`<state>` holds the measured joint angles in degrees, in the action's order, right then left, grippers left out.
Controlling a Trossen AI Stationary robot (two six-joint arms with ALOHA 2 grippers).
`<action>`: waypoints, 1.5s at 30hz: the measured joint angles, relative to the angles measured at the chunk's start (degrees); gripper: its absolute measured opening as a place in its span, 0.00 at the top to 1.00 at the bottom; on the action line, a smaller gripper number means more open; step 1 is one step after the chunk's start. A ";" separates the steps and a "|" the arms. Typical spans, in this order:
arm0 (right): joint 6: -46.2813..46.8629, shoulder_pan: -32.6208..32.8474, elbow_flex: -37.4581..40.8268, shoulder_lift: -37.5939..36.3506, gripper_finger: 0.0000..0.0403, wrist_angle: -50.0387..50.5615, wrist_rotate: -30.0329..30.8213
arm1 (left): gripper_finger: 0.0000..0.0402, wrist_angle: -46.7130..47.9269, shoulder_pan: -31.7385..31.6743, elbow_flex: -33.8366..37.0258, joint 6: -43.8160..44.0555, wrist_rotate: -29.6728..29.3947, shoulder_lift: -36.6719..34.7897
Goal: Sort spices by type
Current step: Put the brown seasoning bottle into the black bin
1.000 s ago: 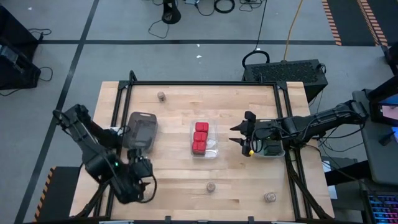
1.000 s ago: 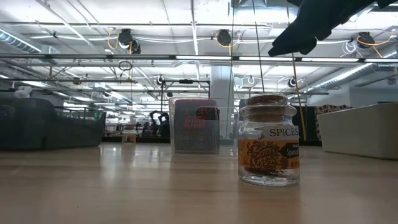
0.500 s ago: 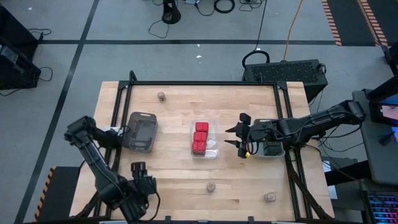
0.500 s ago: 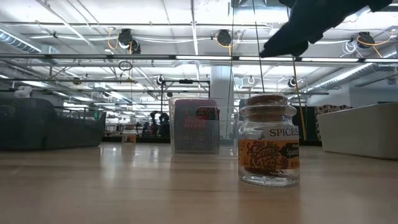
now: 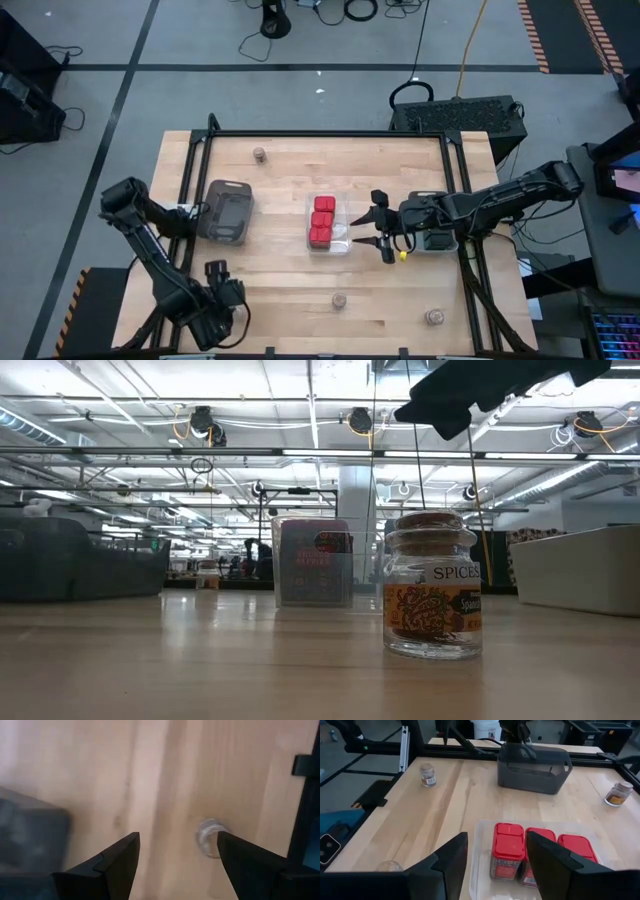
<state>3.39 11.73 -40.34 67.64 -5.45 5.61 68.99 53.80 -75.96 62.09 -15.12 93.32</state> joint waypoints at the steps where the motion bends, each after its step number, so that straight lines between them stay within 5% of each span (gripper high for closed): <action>1: -0.01 0.00 0.00 -0.02 0.54 -0.16 0.00 | 0.32 -2.54 0.00 1.71 -0.25 1.07 -0.18; 8: 0.01 0.00 0.00 -0.02 0.54 -0.20 0.02 | 0.32 -13.96 0.00 9.27 -1.13 6.24 -0.33; 30: 0.01 0.00 0.00 -0.02 0.54 0.04 0.06 | 0.32 -18.71 -0.02 9.95 -0.92 6.11 -0.35; 45: -0.01 -0.02 0.00 -0.04 0.54 0.06 0.09 | 0.32 -28.17 0.41 18.79 2.03 10.35 -0.35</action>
<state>3.38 11.70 -40.34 67.59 -5.39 5.69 40.82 54.21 -57.17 64.12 -4.78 92.97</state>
